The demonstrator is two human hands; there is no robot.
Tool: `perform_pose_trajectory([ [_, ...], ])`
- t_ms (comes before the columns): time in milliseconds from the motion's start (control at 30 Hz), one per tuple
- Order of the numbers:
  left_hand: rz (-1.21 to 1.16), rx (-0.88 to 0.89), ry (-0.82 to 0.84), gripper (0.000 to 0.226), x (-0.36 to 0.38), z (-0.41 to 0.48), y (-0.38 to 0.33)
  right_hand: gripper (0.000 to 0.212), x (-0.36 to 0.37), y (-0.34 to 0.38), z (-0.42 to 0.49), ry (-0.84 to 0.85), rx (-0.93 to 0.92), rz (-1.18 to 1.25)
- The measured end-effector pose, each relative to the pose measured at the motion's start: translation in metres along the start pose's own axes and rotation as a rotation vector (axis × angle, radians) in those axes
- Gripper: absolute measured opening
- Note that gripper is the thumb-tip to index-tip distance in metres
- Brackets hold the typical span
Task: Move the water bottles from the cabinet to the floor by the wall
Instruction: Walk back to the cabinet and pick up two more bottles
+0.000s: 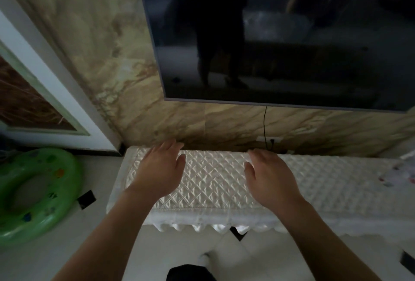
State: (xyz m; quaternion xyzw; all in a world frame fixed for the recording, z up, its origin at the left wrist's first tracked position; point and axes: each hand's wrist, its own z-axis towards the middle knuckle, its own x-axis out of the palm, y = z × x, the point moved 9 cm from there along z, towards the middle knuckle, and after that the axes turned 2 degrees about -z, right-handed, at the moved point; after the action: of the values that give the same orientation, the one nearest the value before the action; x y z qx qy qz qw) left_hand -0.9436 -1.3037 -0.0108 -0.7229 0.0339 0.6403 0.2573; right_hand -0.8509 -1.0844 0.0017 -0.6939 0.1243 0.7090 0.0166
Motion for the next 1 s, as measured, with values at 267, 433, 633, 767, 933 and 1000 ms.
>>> perform_pose_trajectory([
  [267,-0.013,-0.026,-0.001,0.049,0.024,-0.01,-0.1,0.044,-0.018,-0.091,-0.027,-0.023,-0.024,0.026],
  [433,-0.039,-0.023,-0.017,0.046,0.053,-0.026,-0.186,0.038,-0.039,-0.171,-0.062,-0.039,-0.037,0.02],
  [633,-0.064,-0.005,-0.032,0.044,0.087,-0.044,-0.287,0.036,-0.063,-0.27,-0.108,-0.072,-0.017,0.021],
  [767,-0.082,0.027,-0.03,0.042,0.107,-0.05,-0.343,0.037,-0.073,-0.325,-0.131,-0.095,0.014,0.028],
  [933,-0.089,0.063,0.012,0.044,0.135,-0.045,-0.395,0.039,-0.082,-0.387,-0.152,-0.113,0.085,0.031],
  [1000,-0.093,0.082,0.03,0.049,0.145,-0.04,-0.416,0.04,-0.081,-0.412,-0.156,-0.101,0.121,0.035],
])
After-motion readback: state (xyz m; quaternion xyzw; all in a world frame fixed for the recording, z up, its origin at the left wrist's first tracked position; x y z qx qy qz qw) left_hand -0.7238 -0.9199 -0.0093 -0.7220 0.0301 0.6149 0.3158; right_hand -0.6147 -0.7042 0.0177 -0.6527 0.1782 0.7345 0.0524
